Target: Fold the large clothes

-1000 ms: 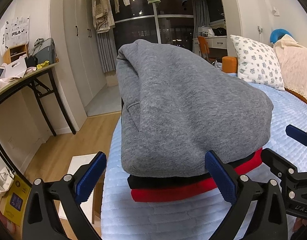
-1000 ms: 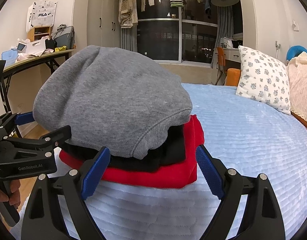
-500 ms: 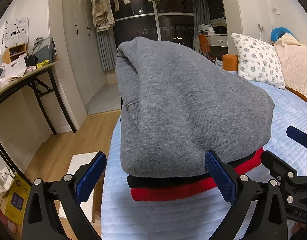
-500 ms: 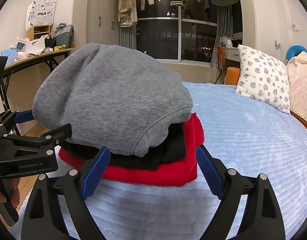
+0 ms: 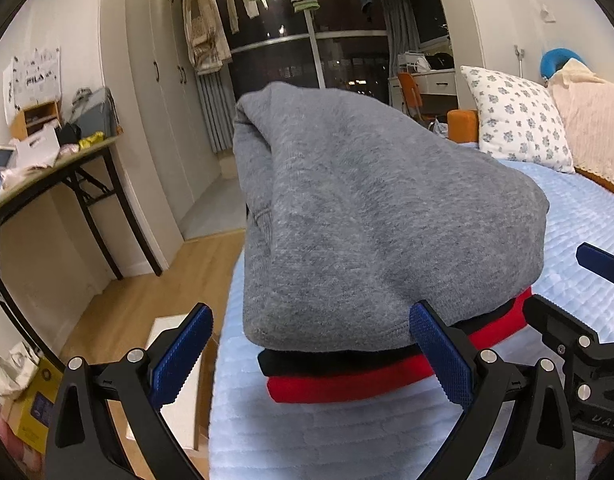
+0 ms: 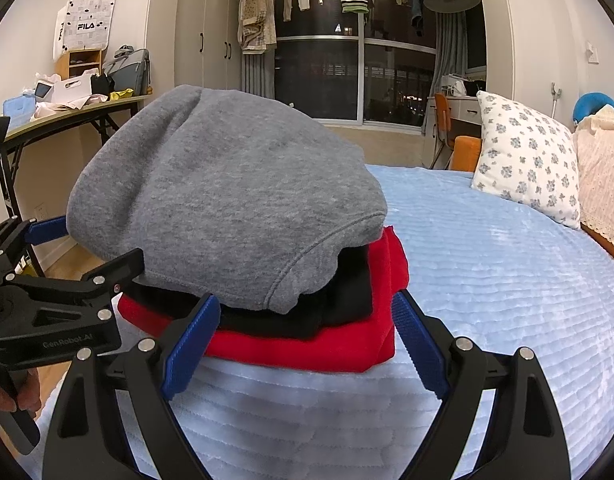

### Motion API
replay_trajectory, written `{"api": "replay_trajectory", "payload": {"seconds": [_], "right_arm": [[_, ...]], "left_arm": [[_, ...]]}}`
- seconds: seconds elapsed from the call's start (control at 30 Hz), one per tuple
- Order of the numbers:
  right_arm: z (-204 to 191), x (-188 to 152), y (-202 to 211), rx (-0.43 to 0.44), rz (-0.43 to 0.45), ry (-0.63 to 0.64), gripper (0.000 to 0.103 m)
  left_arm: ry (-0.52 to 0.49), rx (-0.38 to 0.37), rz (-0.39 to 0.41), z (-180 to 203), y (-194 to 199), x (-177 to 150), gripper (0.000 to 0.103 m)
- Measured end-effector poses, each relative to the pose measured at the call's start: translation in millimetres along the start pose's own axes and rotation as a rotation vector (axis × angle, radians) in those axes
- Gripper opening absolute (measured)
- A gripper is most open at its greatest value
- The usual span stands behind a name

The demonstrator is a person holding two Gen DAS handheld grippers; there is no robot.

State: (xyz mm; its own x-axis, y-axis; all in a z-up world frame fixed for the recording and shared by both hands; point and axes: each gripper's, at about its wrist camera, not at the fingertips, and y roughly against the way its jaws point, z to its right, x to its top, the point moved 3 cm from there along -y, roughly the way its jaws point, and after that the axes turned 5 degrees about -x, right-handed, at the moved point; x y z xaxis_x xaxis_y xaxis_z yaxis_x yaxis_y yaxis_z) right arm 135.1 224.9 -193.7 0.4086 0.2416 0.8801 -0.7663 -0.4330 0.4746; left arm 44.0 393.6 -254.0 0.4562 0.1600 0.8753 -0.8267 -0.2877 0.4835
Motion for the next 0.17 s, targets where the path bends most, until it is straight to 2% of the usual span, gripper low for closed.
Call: {"api": "replay_trajectory", "payload": {"seconds": [0.17], "right_arm": [[0.6, 0.3, 1.7, 0.000, 0.002, -0.007, 0.086]], "left_arm": [[0.001, -0.002, -0.021, -4.1, -1.2, -2.7, 0.100]]}}
